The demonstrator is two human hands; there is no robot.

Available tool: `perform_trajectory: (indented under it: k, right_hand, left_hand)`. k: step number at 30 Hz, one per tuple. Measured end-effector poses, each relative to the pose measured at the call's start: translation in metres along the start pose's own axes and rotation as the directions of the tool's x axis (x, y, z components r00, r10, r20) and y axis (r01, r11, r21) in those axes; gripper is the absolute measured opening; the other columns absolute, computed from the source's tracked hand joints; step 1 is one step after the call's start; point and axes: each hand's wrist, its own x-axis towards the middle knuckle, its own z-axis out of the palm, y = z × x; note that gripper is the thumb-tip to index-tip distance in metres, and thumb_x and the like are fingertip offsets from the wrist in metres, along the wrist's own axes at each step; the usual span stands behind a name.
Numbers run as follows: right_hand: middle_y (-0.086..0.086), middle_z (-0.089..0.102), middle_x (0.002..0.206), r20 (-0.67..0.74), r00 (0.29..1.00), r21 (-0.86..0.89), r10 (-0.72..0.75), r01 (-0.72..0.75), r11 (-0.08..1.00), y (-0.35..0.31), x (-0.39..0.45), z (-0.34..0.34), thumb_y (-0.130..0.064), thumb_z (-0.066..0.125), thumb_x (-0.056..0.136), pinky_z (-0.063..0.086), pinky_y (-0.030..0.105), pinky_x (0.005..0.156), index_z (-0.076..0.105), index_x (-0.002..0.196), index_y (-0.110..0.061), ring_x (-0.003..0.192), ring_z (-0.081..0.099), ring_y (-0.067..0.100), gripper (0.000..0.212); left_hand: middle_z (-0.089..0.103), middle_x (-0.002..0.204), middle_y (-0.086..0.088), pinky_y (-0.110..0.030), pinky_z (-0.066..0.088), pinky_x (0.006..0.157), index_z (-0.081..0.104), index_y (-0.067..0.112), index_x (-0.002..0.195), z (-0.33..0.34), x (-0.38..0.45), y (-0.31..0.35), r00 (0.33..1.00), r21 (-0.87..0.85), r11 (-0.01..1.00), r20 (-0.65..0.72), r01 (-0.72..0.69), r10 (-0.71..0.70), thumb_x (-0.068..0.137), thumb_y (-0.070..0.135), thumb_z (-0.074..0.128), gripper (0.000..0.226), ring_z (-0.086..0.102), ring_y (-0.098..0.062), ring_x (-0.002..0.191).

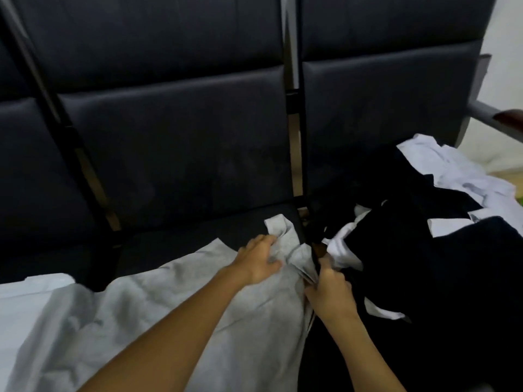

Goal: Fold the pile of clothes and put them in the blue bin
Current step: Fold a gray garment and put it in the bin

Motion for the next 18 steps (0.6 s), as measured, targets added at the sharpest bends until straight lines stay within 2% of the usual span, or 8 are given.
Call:
perform_trajectory:
  k: [4,5,7,9,12,13,15,18]
  right_hand:
    - [0.010,0.068,0.084,0.026,0.997,0.415,0.078,-0.082,0.906,0.006,0.004,-0.032,-0.006,0.059,0.090,0.048,0.027,0.062,0.066,0.100,-0.007,0.079,0.067,0.026,0.012]
    - [0.008,0.065,0.076,0.070,0.991,0.543,0.117,-0.137,0.828,0.006,0.006,-0.040,0.000,0.055,0.089,0.046,0.025,0.058,0.066,0.090,-0.007,0.070,0.063,0.020,0.013]
    - [0.010,0.059,0.068,0.167,0.972,0.704,0.167,-0.237,0.669,0.004,0.007,-0.053,0.008,0.050,0.086,0.042,0.023,0.049,0.065,0.083,-0.003,0.060,0.054,0.017,0.019]
    - [0.010,0.059,0.069,0.254,0.944,0.796,0.209,-0.327,0.509,0.002,0.006,-0.062,0.009,0.048,0.082,0.046,0.026,0.052,0.063,0.087,-0.002,0.063,0.058,0.020,0.020]
    - [0.010,0.061,0.066,0.341,0.915,0.882,0.215,-0.391,0.263,0.001,0.003,-0.078,0.011,0.050,0.079,0.048,0.036,0.062,0.062,0.082,-0.002,0.068,0.059,0.025,0.018]
    - [0.010,0.063,0.065,0.340,0.920,0.895,0.196,-0.380,0.232,0.002,0.001,-0.084,0.010,0.051,0.081,0.050,0.036,0.062,0.062,0.081,-0.002,0.067,0.060,0.024,0.017]
    - [0.013,0.069,0.077,0.322,0.938,0.907,0.130,-0.345,0.243,0.002,-0.005,-0.095,0.006,0.053,0.088,0.056,0.039,0.069,0.066,0.089,0.001,0.073,0.066,0.026,0.014]
    - [0.014,0.076,0.096,0.278,0.960,0.873,0.040,-0.269,0.407,0.006,-0.015,-0.105,-0.014,0.054,0.101,0.059,0.040,0.084,0.071,0.099,0.002,0.089,0.074,0.026,0.023]
  left_hand:
    - [0.062,0.111,-0.004,-0.038,0.044,0.102,0.061,0.022,0.112,0.009,0.042,0.008,0.997,-0.058,0.995,-0.020,0.079,-0.081,0.086,0.027,0.067,0.028,0.057,-0.025,0.114]
    - [0.064,0.092,-0.003,-0.032,0.050,0.091,0.065,0.020,0.096,0.012,0.049,0.010,0.996,-0.133,0.988,-0.033,0.074,-0.079,0.087,0.022,0.064,0.010,0.063,-0.023,0.100]
    - [0.054,0.068,-0.002,-0.026,0.045,0.065,0.063,0.014,0.077,0.006,0.050,0.018,0.990,-0.337,0.937,-0.079,0.086,-0.119,0.092,0.020,0.055,0.017,0.057,-0.019,0.074]
    - [0.045,0.067,-0.003,-0.028,0.036,0.058,0.053,0.013,0.072,-0.004,0.048,0.021,0.967,-0.684,0.708,-0.016,0.174,-0.253,0.094,0.020,0.046,0.025,0.045,-0.019,0.065]
    - [0.038,0.069,-0.002,-0.031,0.035,0.059,0.044,0.019,0.069,-0.034,0.041,0.018,0.956,-0.952,0.137,0.251,0.272,-0.154,0.080,0.022,0.046,0.012,0.039,-0.018,0.060]
    - [0.044,0.070,-0.002,-0.031,0.039,0.061,0.050,0.018,0.073,-0.045,0.038,0.018,0.958,-0.954,0.116,0.264,0.277,-0.111,0.082,0.027,0.050,0.013,0.045,-0.018,0.061]
    - [0.066,0.085,-0.003,-0.032,0.052,0.074,0.067,0.011,0.095,-0.062,0.036,0.021,0.969,-0.934,0.257,0.242,0.248,-0.053,0.091,0.039,0.059,0.029,0.066,-0.019,0.078]
    - [0.073,0.116,-0.007,-0.034,0.053,0.092,0.069,0.010,0.122,-0.079,0.037,0.042,0.978,-0.896,0.415,0.201,0.158,0.062,0.093,0.026,0.064,0.034,0.069,-0.020,0.109]
